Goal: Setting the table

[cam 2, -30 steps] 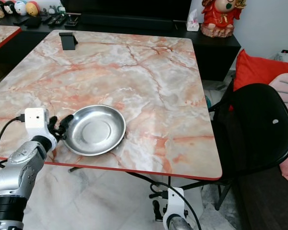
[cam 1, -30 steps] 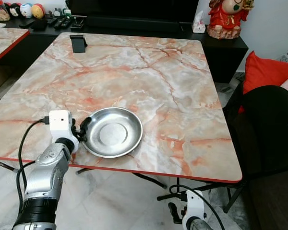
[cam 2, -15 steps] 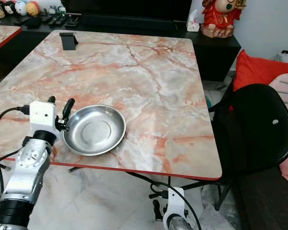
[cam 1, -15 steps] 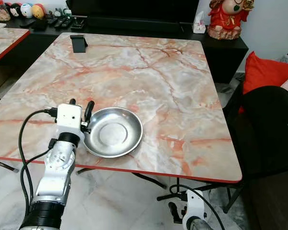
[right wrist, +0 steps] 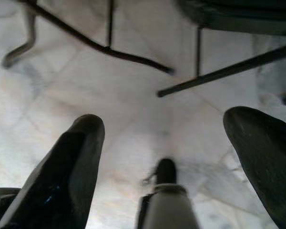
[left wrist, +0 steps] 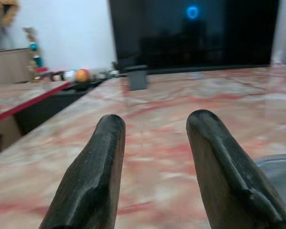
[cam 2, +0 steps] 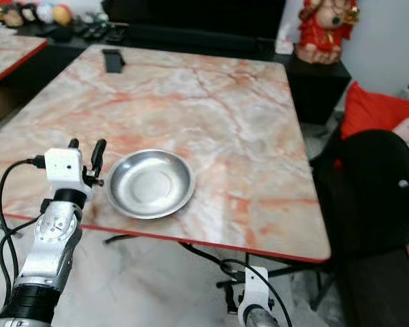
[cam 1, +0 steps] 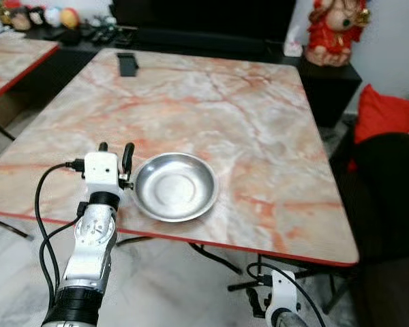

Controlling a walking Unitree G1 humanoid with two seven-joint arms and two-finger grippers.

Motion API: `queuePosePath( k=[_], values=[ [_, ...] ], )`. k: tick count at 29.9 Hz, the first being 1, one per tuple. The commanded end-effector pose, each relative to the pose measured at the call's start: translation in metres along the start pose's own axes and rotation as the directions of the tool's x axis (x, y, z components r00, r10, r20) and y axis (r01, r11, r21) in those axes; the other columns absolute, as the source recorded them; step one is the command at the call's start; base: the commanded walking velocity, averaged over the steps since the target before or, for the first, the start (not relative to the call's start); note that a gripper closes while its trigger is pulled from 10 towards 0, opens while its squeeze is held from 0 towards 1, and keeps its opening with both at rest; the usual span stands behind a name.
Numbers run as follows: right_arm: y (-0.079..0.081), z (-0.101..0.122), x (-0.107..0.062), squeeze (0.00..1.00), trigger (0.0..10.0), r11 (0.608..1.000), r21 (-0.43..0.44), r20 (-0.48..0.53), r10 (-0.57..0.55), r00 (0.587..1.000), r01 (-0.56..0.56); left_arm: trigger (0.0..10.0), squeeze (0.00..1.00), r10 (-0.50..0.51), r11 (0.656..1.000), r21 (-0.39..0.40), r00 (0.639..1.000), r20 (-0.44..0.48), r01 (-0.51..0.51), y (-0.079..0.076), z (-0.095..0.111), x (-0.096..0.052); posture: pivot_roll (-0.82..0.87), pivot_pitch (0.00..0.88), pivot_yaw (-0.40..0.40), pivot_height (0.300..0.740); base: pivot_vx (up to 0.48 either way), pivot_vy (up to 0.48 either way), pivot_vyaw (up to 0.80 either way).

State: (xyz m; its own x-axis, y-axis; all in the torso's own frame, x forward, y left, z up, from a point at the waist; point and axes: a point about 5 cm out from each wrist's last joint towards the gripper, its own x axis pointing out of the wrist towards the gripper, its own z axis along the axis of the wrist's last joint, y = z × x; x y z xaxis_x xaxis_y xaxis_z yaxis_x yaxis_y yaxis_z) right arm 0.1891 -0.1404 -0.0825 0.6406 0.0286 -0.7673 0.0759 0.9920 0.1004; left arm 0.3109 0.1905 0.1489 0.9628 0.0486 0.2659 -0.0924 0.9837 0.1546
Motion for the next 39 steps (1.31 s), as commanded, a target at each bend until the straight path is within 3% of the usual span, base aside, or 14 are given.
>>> queuePosePath(
  k=[1,39],
  values=[
    [0.0032,-0.0037,-0.0006,0.0,10.0,1.0,0.014,-0.01,0.0,1.0,0.0,10.0,0.0,0.031,0.999,-0.015,0.999,0.011,-0.03,0.0065,0.002,0.0044,0.0,0.0,-0.042,0.74,0.0,0.48,0.0],
    [0.0037,-0.0011,0.0001,0.0,10.0,1.0,0.015,-0.007,0.005,1.0,-0.005,10.0,0.0,0.035,0.999,-0.005,0.999,0.029,-0.035,0.0125,0.0076,0.0091,0.01,0.011,-0.045,0.74,0.0,0.48,0.0]
  ],
)
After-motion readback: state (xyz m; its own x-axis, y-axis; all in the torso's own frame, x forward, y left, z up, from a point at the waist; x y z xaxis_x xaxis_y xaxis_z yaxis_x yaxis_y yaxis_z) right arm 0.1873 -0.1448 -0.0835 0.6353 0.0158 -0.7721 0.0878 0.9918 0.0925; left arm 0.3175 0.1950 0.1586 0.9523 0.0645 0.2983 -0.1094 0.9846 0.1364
